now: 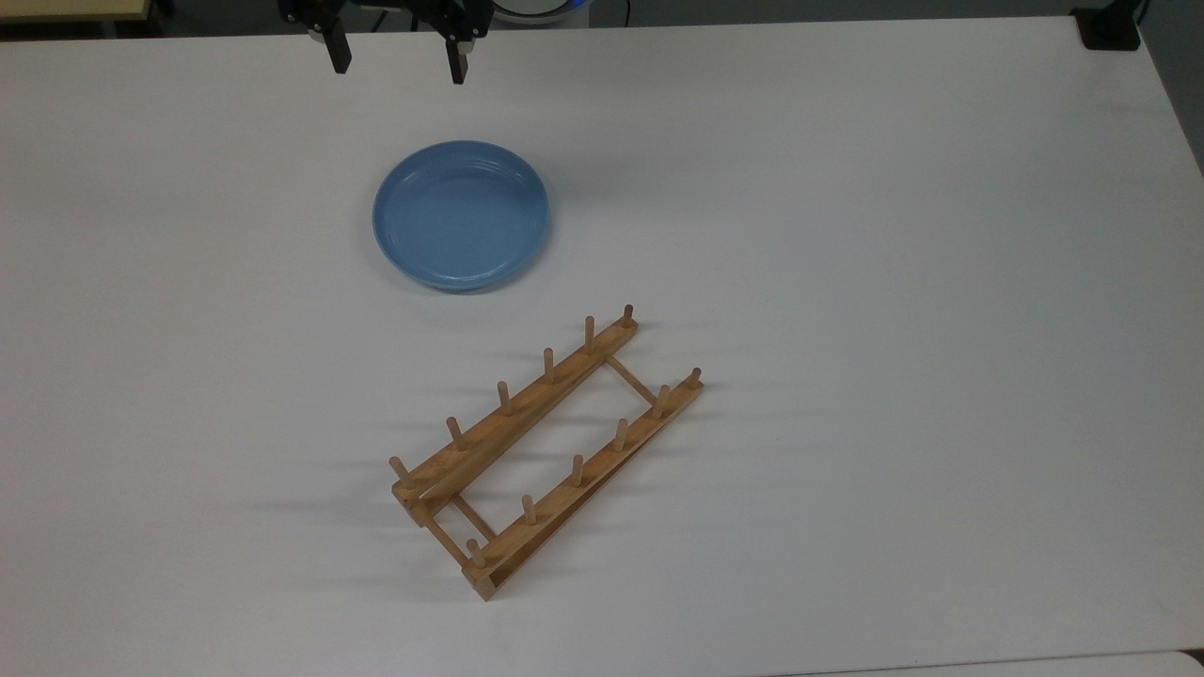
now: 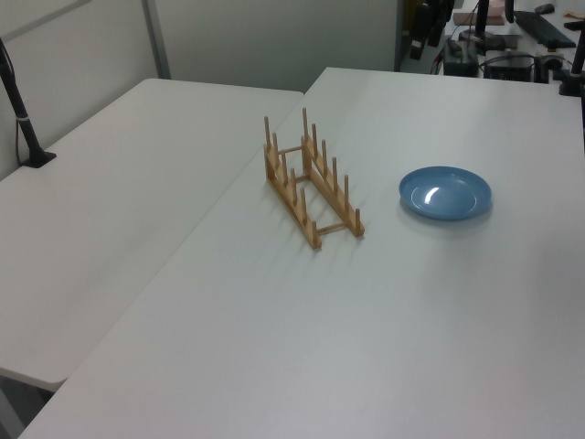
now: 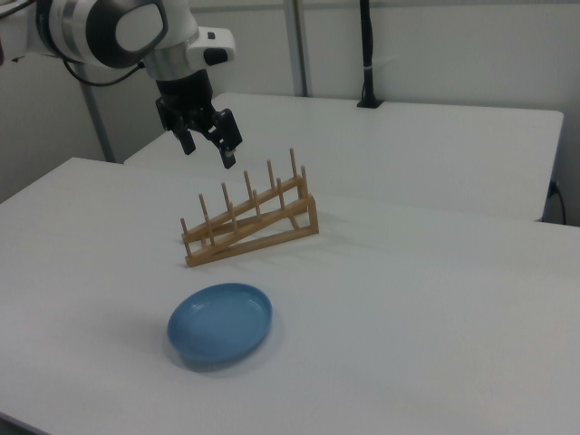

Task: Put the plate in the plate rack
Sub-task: 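Move the open gripper toward the light blue plate's rim, then lower the gripper onto the plate rim and close on it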

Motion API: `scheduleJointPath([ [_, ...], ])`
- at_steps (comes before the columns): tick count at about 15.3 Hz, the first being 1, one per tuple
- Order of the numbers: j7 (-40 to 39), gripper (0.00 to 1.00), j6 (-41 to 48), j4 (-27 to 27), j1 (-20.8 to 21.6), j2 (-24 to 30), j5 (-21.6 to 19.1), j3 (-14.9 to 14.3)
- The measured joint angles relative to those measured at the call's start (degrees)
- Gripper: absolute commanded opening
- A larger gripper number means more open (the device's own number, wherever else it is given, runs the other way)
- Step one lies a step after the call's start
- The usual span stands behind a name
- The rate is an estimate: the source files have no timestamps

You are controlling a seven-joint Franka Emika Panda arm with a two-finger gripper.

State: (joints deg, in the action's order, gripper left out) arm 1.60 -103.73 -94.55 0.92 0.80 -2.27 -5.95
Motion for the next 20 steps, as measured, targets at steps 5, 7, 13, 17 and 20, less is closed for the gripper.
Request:
scheduleJointPath([
  [5, -1.7, 1.0, 0.0, 0.0, 0.0, 0.0, 0.0, 0.0],
  [7, -8.9, 1.0, 0.4, -0.2, 0.0, 0.0, 0.0, -0.2],
  [13, -27.0, 0.99, 4.4, -3.7, -1.6, -0.4, 5.6, -0.5],
  [17, -28.2, 0.96, -2.3, -9.8, -2.3, -1.5, 7.6, -0.6],
  [20, -28.2, 0.96, -10.0, -16.4, -2.3, -3.0, 9.5, -0.6],
])
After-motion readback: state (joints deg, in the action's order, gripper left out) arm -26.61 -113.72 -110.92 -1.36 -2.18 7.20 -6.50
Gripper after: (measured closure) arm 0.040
